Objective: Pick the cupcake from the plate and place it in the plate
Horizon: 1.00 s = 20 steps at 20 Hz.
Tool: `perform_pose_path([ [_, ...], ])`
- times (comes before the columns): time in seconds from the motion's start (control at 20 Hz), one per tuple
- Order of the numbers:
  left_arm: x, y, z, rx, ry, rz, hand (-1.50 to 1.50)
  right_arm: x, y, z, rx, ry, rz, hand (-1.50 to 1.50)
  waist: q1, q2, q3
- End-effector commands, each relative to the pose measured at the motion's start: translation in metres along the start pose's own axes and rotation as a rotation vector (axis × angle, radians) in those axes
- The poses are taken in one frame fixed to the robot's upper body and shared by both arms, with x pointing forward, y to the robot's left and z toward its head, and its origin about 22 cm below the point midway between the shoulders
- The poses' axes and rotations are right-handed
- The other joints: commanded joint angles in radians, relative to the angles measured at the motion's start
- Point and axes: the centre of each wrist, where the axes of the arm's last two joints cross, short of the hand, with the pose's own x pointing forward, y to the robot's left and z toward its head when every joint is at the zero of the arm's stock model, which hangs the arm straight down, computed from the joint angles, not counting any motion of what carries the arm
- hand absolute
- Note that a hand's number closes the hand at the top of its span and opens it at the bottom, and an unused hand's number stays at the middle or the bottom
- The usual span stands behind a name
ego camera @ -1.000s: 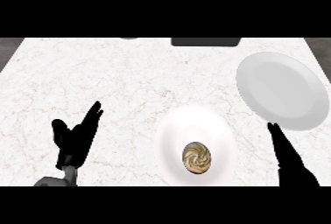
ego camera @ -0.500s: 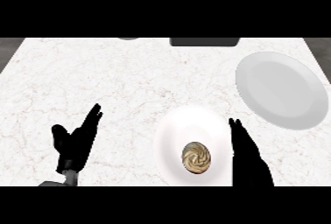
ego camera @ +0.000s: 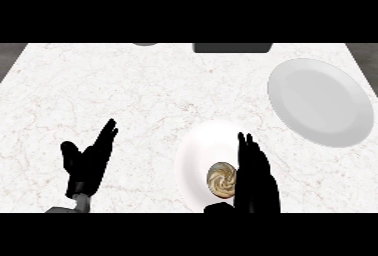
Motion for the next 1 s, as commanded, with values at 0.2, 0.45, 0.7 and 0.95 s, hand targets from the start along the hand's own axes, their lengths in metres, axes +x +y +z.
perform_pose_path([
  [0.2, 0.007, -0.007, -0.009, -0.011, 0.061, 0.015, 0.00, -0.004, 0.009, -0.001, -0.014, 0.185, 0.052, -1.50, -0.009, 0.004, -0.005],
  [0.45, -0.026, 0.008, -0.005, -0.012, 0.058, 0.002, 0.00, -0.012, 0.019, -0.006, 0.029, 0.192, 0.059, -1.50, -0.010, 0.005, -0.006],
  [0.7, -0.024, 0.013, 0.002, 0.006, 0.071, 0.011, 0.00, -0.009, 0.040, -0.023, 0.075, 0.209, 0.084, -1.50, -0.001, 0.006, -0.005],
  [0.95, -0.008, -0.002, -0.013, -0.005, 0.075, 0.022, 0.00, -0.006, 0.046, -0.023, 0.100, 0.138, 0.196, 1.50, -0.004, 0.005, -0.005],
])
